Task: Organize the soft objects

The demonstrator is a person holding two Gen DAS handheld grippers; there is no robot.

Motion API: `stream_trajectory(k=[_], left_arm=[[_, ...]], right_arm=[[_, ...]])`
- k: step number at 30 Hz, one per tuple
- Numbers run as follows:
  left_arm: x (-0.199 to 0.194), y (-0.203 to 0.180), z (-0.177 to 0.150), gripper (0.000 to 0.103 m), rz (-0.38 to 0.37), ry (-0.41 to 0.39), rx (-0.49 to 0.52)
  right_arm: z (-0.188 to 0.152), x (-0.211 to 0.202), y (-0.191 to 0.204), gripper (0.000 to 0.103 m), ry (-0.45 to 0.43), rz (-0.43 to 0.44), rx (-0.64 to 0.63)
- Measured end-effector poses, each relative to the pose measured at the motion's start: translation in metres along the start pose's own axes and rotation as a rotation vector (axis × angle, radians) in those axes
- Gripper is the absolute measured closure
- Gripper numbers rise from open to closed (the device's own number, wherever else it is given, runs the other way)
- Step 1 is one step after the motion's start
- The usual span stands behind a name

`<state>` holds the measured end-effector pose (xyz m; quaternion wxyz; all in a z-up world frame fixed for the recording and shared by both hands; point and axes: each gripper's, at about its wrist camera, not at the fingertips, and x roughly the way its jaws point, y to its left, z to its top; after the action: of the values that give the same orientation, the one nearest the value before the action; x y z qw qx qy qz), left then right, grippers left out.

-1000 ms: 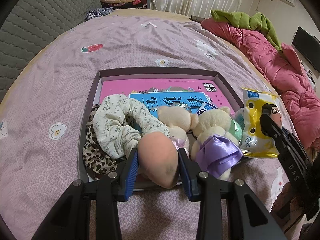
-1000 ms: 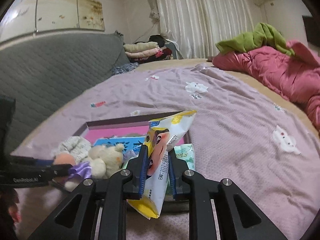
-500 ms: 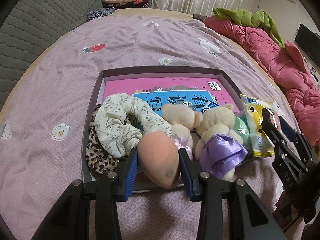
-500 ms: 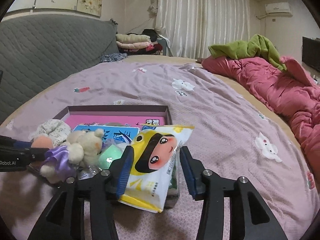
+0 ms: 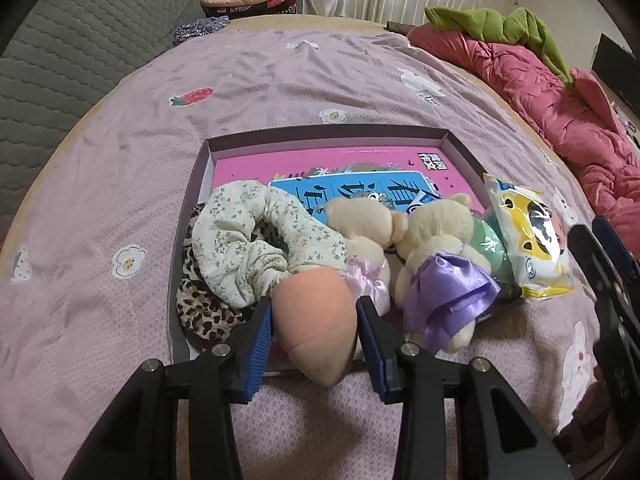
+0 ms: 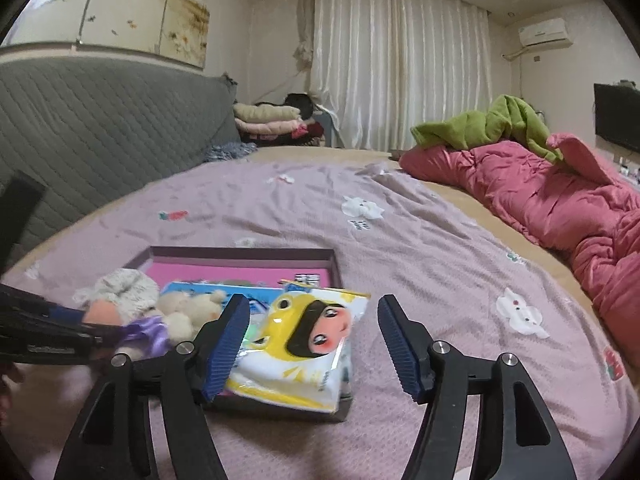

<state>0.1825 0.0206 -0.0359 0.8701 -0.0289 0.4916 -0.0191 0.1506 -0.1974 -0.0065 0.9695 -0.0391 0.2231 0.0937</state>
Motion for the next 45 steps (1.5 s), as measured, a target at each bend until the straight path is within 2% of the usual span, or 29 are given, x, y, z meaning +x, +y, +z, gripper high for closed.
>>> stream_trajectory(k=[5, 8, 15, 20, 24, 29, 39, 45], left_arm=[[-0.003, -0.003, -0.002, 0.061, 0.010, -0.011, 0.011], [-0.006, -0.006, -0.004, 0.051, 0.001, -0.014, 0.016], [-0.017, -0.006, -0.009, 0.046, -0.007, -0.042, 0.008], [-0.027, -0.001, -0.011, 0.037, -0.007, -0.074, -0.009], [-0.036, 0.004, -0.011, 0.037, -0.007, -0.099, -0.029], [-0.048, 0.003, -0.015, 0.035, 0.050, -0.126, -0.011], [-0.073, 0.004, -0.027, 0.035, 0.061, -0.160, -0.039], [-0.089, -0.002, -0.039, 0.035, 0.067, -0.174, -0.020]], right_arm=[[-0.003, -0.007, 0.010, 0.029, 0.020, 0.040, -0.002], [-0.005, -0.009, 0.018, 0.029, 0.029, 0.040, -0.025], [-0.011, -0.015, 0.032, 0.027, 0.042, 0.052, -0.048], [-0.012, -0.018, 0.032, 0.027, 0.050, 0.050, -0.024], [-0.013, -0.021, 0.025, 0.026, 0.061, 0.032, 0.017], [-0.011, -0.030, 0.023, 0.026, 0.062, 0.015, 0.030], [-0.009, -0.058, 0.033, 0.026, 0.056, 0.019, 0.003], [-0.009, -0.074, 0.038, 0.026, 0.061, 0.018, -0.011]])
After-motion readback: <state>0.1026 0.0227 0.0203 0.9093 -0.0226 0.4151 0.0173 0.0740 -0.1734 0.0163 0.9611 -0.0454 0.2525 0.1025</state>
